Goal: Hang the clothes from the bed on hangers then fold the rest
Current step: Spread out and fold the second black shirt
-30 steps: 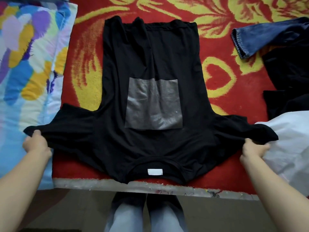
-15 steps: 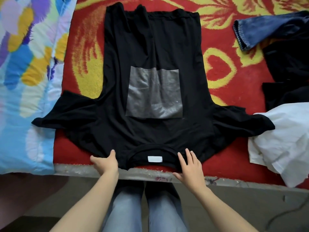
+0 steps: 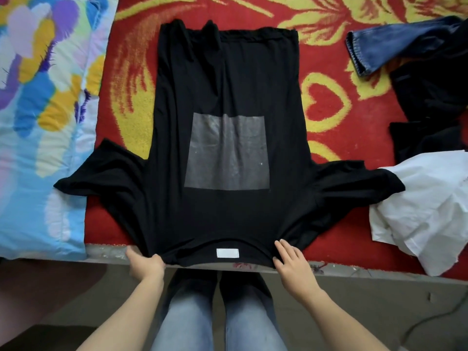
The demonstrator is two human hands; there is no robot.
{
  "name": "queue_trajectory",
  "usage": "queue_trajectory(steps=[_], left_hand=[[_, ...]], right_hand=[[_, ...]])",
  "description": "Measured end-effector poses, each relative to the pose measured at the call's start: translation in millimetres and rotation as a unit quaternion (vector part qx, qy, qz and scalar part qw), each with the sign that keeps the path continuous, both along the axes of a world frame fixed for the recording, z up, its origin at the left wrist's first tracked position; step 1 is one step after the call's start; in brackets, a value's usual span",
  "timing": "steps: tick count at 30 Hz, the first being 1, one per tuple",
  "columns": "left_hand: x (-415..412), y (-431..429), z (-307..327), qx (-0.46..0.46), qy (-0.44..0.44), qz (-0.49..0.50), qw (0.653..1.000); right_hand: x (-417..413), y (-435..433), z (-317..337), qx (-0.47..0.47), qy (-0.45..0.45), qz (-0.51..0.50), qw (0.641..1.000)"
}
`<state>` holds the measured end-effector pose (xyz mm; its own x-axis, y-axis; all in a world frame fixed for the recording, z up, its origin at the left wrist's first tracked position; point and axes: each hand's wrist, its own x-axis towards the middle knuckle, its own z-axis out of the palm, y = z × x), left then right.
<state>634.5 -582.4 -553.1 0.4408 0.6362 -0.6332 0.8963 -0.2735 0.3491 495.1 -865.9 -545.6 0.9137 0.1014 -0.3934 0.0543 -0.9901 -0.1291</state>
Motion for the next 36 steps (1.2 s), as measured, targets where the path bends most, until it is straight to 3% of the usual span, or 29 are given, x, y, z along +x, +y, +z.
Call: queue_trajectory(steps=[5, 8, 10, 14, 18, 23, 27, 31, 33, 36], left_hand=[[13, -21, 7, 0.087, -0.003, -0.067, 0.994], [35, -51, 18, 0.136, -0.045, -0.203, 0.969], [46, -71, 21, 0.143, -0.066, -0.302, 0.94], [55, -112, 17, 0.152, -0.072, -0.483, 0.859], [48, -140, 4, 0.136, -0.039, -0.608, 0.781], [38, -157, -3, 0.124, -0.008, -0.669, 0.732], [38, -159, -1, 0.125, 0.0, -0.661, 0.74], [44, -161, 7, 0.104, -0.005, -0.631, 0.769], [48, -161, 11, 0.092, -0.013, -0.61, 0.787], [55, -153, 16, 0.069, -0.036, -0.565, 0.821]], right_hand=[[23, -10, 8, 0.03, -0.001, 0.009, 1.0], [58, -39, 14, 0.03, -0.057, -0.11, 0.992], [79, -68, 18, 0.007, -0.087, -0.263, 0.961], [102, -138, 21, -0.052, -0.042, -0.483, 0.873], [108, -187, 21, -0.053, -0.027, -0.569, 0.82], [105, -205, 16, -0.091, 0.013, -0.574, 0.814], [100, -209, 23, -0.138, 0.055, -0.561, 0.815], [110, -190, 44, -0.132, -0.031, -0.533, 0.835], [120, -159, 55, -0.066, -0.097, -0.472, 0.874], [135, -94, 65, 0.113, -0.157, -0.355, 0.915]])
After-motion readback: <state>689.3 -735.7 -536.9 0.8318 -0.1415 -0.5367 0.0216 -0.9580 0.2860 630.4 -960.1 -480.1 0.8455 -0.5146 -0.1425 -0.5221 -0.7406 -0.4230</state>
